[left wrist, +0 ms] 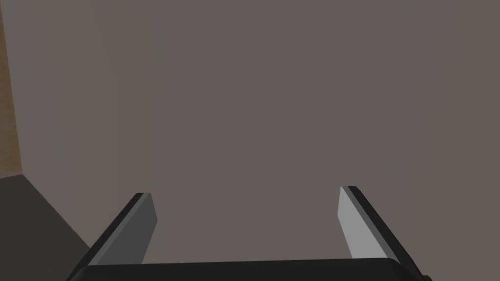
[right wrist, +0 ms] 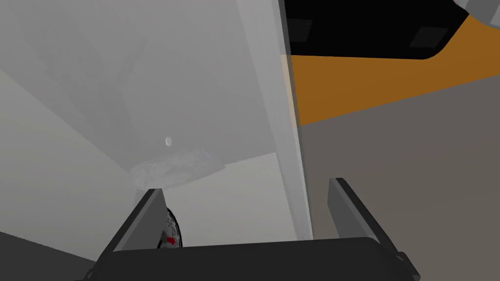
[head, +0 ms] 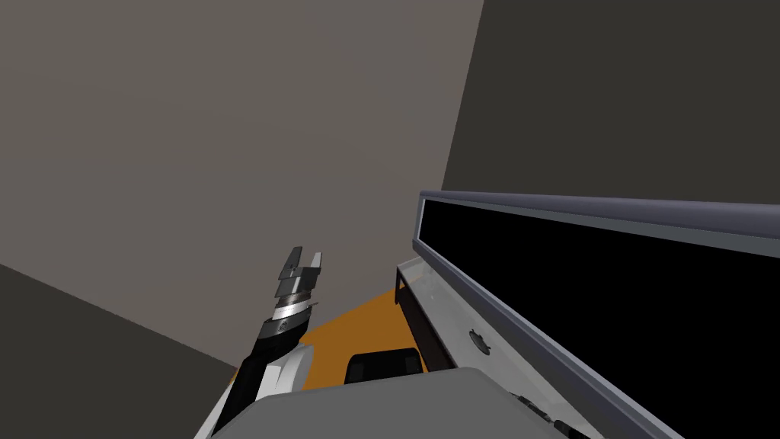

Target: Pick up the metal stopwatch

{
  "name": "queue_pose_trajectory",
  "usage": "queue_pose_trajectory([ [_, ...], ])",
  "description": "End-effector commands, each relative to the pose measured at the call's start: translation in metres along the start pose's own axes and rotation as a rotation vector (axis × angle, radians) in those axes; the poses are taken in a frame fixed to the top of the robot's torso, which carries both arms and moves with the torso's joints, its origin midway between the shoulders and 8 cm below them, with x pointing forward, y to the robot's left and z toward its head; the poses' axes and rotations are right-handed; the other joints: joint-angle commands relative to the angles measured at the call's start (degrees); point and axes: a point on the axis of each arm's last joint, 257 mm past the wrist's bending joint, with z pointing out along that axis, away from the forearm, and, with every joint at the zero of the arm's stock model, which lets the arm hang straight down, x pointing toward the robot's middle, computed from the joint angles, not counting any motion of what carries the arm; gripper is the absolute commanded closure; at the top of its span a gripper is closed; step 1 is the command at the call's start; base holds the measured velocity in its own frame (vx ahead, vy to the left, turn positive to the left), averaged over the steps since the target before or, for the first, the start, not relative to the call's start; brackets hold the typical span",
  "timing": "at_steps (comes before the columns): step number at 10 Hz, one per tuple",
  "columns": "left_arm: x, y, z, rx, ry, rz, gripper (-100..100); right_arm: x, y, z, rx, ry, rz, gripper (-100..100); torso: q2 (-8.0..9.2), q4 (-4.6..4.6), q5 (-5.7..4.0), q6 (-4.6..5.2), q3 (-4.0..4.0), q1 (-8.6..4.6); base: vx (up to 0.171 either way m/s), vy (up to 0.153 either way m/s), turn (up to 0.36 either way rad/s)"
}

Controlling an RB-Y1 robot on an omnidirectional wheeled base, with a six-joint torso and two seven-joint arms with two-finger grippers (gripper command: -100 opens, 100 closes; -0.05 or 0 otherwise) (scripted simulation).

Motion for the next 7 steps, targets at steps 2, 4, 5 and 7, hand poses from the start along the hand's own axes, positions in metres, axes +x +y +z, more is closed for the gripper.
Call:
queue_pose_trajectory([
  [2, 0.000, 0.000, 0.000, 0.000, 0.000, 0.000, 0, 0.007, -0.036, -0.010, 0.062, 0.039, -0.058, -100, -0.03, 0.00, -0.01, 0.01, -0.02, 0.01, 0.053, -0.037, 0.234],
  [4, 0.000, 0.000, 0.000, 0.000, 0.000, 0.000, 0, 0.004, -0.062, -0.016, 0.106, 0.058, -0.099, -100, -0.10, -0.02, 0.00, 0.00, -0.05, 0.07, 0.067, -0.028, 0.310],
  [5, 0.000, 0.000, 0.000, 0.000, 0.000, 0.000, 0, 0.003, -0.067, -0.018, 0.114, 0.060, -0.108, -100, -0.17, -0.03, 0.01, -0.02, -0.09, 0.09, 0.071, -0.028, 0.201],
  [7, 0.000, 0.000, 0.000, 0.000, 0.000, 0.000, 0, 0.003, -0.063, -0.016, 0.108, 0.057, -0.102, 0, -0.01, -0.01, 0.01, 0.08, -0.01, 0.17, 0.017, -0.009, 0.012],
])
